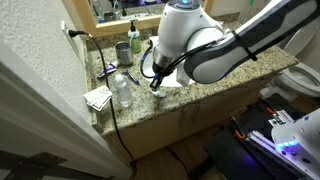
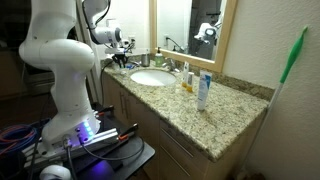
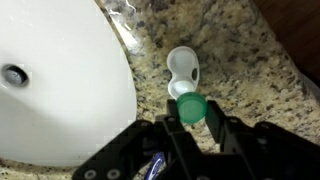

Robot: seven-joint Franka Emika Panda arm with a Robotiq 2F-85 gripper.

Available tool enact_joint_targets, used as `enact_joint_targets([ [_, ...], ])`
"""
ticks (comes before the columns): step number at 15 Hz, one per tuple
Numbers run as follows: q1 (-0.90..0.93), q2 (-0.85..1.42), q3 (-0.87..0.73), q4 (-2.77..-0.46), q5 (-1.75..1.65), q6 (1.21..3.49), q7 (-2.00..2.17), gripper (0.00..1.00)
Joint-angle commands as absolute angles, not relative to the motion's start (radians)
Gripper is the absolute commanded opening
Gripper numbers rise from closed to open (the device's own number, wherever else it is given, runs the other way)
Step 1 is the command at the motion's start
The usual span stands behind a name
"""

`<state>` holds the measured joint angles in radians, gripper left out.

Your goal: Pick the green object and put it on the white object on the counter

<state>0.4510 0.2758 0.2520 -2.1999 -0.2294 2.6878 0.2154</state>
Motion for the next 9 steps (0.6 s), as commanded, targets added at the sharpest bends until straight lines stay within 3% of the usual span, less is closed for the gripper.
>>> enact_joint_targets([
  [1,0.442,0.298,0.257,-2.191,-0.216,2.681,0.202,0.08],
  [9,0.463,0.334,0.222,-2.191,-0.253,2.729,0.241,0.08],
])
